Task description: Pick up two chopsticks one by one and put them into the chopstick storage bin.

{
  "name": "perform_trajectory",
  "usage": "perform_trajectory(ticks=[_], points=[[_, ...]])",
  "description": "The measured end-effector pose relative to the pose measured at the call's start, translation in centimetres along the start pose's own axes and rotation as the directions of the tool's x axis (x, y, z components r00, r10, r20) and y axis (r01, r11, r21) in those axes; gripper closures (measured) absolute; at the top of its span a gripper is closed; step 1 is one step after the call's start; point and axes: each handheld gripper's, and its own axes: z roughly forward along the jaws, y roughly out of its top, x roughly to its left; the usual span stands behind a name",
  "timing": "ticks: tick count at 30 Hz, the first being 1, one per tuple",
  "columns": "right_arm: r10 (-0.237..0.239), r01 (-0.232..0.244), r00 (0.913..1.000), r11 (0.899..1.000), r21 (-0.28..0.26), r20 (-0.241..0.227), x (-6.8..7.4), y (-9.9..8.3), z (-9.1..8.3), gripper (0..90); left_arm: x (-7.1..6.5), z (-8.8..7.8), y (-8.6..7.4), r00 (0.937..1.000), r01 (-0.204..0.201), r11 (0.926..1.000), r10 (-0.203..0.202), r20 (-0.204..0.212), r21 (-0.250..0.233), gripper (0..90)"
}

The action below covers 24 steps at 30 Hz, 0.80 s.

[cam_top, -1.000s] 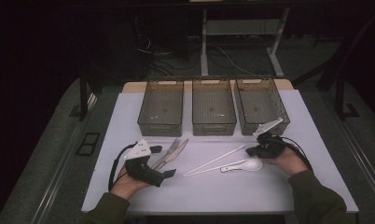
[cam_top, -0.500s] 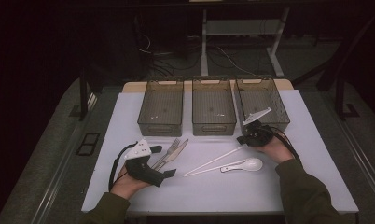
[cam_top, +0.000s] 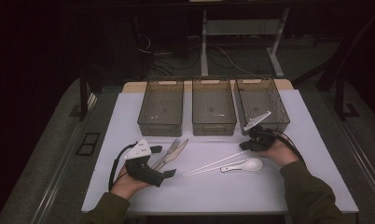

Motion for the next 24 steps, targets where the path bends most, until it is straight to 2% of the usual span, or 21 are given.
perform_trajectory(ticks=[10, 13, 15, 16, 17, 21, 22, 23, 24], points=[[-0.027, 0.028, 0.9991, 0.999, 0.036, -0.033, 1.1, -0.7, -0.6, 89.5, 0.0, 0.0, 0.0, 1.0000, 0.000, 1.0000, 0.000, -0.002, -0.001, 0.0], [-0.035, 0.036, 0.9990, 0.999, 0.033, -0.028, 1.2, -0.7, -0.7, 89.5, -0.1, 0.0, 0.0, 1.0000, 0.002, 1.0000, -0.002, -0.003, -0.003, 0.0], [-0.030, 0.030, 0.9995, 1.000, -0.005, -0.012, 1.2, -0.5, -1.2, 89.6, 0.0, 0.0, 0.0, 1.0000, 0.002, 1.0000, -0.002, -0.003, -0.002, 0.0], [-0.028, 0.025, 0.9987, 0.998, -0.065, -0.041, 1.6, -0.1, -1.8, 89.5, 0.0, 0.0, 0.0, 1.0000, 0.000, 1.0000, 0.000, -0.002, 0.000, 0.0], [-0.038, 0.033, 0.9977, 0.996, -0.087, -0.056, 1.9, 0.2, -2.0, 89.5, 0.0, 0.0, 0.0, 1.0000, 0.000, 1.0000, 0.000, -0.001, 0.001, 0.0], [-0.088, 0.071, 0.9894, 0.988, -0.138, -0.116, 4.2, 1.5, -1.7, 89.5, 0.0, 0.1, 0.0, 1.0000, -0.002, 1.0000, 0.002, -0.002, 0.006, 0.0], [-0.088, 0.071, 0.9894, 0.988, -0.138, -0.116, 4.2, 1.5, -1.7, 89.5, 0.0, 0.1, 0.0, 1.0000, -0.002, 1.0000, 0.002, -0.002, 0.006, 0.0], [-0.109, 0.088, 0.9839, 0.985, -0.151, -0.142, 5.6, 2.0, -1.2, 89.5, 0.0, 0.0, 0.0, 1.0000, -0.002, 1.0000, 0.002, -0.002, 0.005, 0.0], [-0.121, 0.098, 0.9810, 0.984, -0.152, -0.152, 6.1, 2.2, -1.0, 89.5, 0.0, 0.0, 0.0, 1.0000, -0.001, 1.0000, 0.001, -0.003, 0.004, 0.0]])
